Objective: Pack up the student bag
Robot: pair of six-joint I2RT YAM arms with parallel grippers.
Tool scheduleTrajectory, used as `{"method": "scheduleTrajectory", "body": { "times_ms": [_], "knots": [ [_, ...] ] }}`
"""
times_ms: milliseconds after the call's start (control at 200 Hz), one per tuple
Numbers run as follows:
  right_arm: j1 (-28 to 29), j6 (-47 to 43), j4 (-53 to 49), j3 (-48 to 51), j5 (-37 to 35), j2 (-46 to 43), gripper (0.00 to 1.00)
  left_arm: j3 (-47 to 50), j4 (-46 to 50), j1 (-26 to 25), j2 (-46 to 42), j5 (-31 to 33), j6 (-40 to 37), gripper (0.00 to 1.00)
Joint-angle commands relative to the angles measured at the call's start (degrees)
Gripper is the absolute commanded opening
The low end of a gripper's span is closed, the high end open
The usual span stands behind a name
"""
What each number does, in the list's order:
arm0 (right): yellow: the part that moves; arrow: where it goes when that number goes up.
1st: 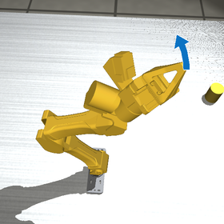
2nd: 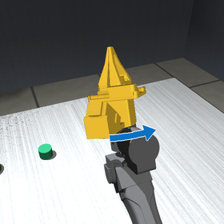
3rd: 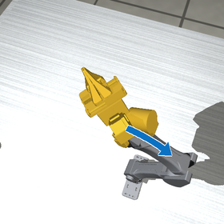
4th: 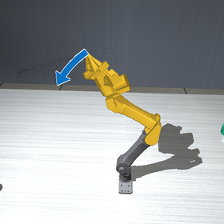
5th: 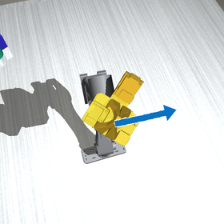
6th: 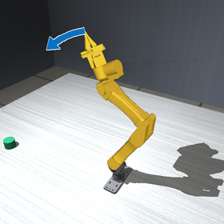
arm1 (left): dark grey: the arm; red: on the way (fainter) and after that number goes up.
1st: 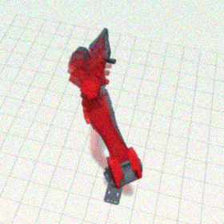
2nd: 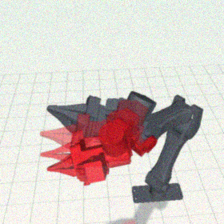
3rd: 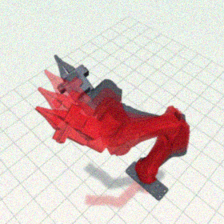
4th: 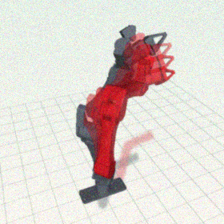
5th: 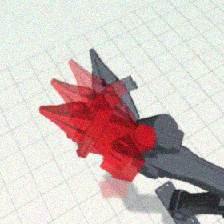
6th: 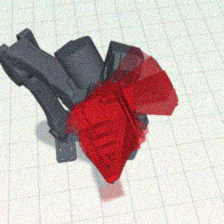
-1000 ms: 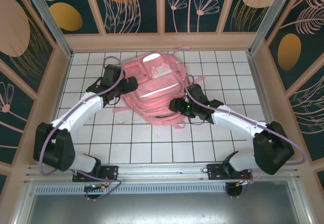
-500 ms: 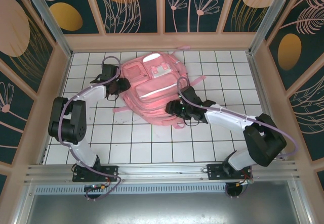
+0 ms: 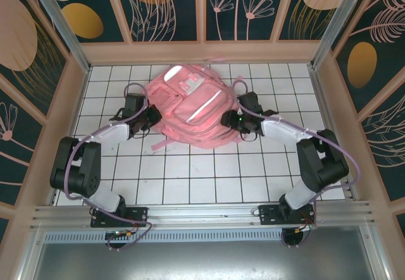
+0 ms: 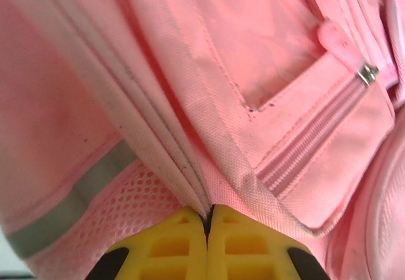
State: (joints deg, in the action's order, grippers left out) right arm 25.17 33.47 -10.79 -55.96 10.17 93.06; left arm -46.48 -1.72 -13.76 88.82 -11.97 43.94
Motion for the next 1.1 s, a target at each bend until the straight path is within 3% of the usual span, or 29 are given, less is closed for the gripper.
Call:
{"method": "scheduleTrajectory", "body": {
  "times_ms": [0,195,260,335,375,555,685,896,1096],
  "knots": [
    [-4.6,-4.6,-1.1,-4.1,-5.0,4.3,0.54,3.6,1.1,-3.7,-3.6,0.2,4.7,0.0],
    [-9.5,-8.5,-4.3,-13.2,-5.3,10.6,0.54,7.6,-2.5,-8.5,-9.3,2.4,12.9,0.01],
    [-10.1,-8.9,-5.0,-15.1,-5.3,10.5,0.54,6.8,-0.1,-8.6,-10.7,4.0,12.4,0.15],
    [-10.1,-9.4,-5.2,-15.3,-5.0,8.6,0.55,5.6,3.4,-8.6,-12.8,6.0,11.1,0.45],
    [-10.0,-9.1,-5.0,-14.8,-4.7,7.1,0.57,5.3,5.4,-8.5,-14.0,6.9,10.7,0.5],
    [-8.6,-7.4,-3.6,-8.6,-3.3,-1.4,0.58,9.8,8.7,-8.5,-20.5,8.8,14.0,0.51],
    [-5.9,-6.5,0.0,-1.4,-2.2,-8.9,0.58,16.9,3.2,-8.6,-23.1,5.7,18.5,0.51],
    [1.4,-8.0,3.7,4.8,-3.2,-15.9,0.57,21.7,-8.0,-8.6,-19.6,1.5,23.2,0.52],
    [5.8,-7.1,4.7,5.7,-4.8,-16.8,0.57,22.1,-15.1,-8.6,-15.1,2.7,24.4,0.53]
  ]
}}
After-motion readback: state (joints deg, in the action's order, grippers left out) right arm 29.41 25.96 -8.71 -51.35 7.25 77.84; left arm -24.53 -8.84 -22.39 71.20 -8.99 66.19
